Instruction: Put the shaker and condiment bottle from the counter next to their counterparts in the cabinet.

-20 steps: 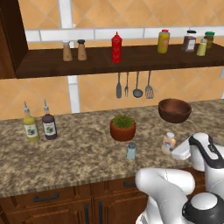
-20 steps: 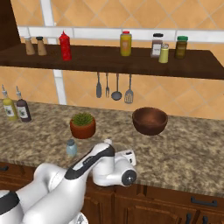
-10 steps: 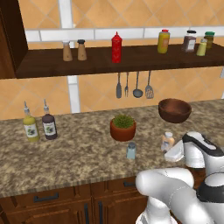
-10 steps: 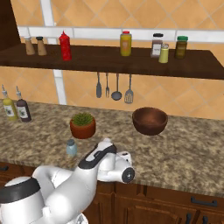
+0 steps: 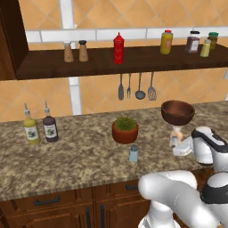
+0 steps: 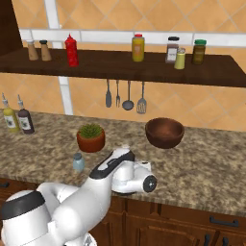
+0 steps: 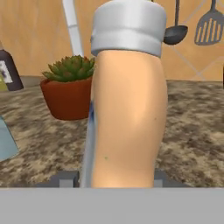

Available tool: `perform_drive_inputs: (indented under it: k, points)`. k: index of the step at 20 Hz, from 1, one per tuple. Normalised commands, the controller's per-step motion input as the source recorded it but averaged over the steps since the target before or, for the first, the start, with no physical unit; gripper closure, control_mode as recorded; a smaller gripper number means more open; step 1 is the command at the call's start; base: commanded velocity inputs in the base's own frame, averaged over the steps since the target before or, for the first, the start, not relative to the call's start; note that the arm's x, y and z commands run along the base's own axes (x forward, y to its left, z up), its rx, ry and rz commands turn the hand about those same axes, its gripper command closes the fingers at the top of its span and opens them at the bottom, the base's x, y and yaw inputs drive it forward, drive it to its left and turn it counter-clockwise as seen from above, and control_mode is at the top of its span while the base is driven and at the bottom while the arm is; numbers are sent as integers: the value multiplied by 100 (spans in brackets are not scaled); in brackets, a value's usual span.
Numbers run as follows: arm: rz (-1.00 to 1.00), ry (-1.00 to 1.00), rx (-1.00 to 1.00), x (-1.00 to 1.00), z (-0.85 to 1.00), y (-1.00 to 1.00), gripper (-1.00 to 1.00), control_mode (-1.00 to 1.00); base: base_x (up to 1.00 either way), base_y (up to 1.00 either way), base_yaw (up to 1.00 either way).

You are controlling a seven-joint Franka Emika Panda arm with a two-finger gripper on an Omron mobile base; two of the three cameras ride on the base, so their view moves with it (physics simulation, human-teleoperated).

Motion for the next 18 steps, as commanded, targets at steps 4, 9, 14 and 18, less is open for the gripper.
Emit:
perform_drive_inputs:
  k: [4,9,14,18]
  points:
    - [-3,0,-8,-10,100,10,100,-100,0,0,0]
    - [-3,1,-3,-20,100,3,100,-100,0,0,0]
    - [-2,-1,0,-48,100,0,100,-100,0,0,0]
    - [0,-7,-7,-50,100,5,100,-100,0,0,0]
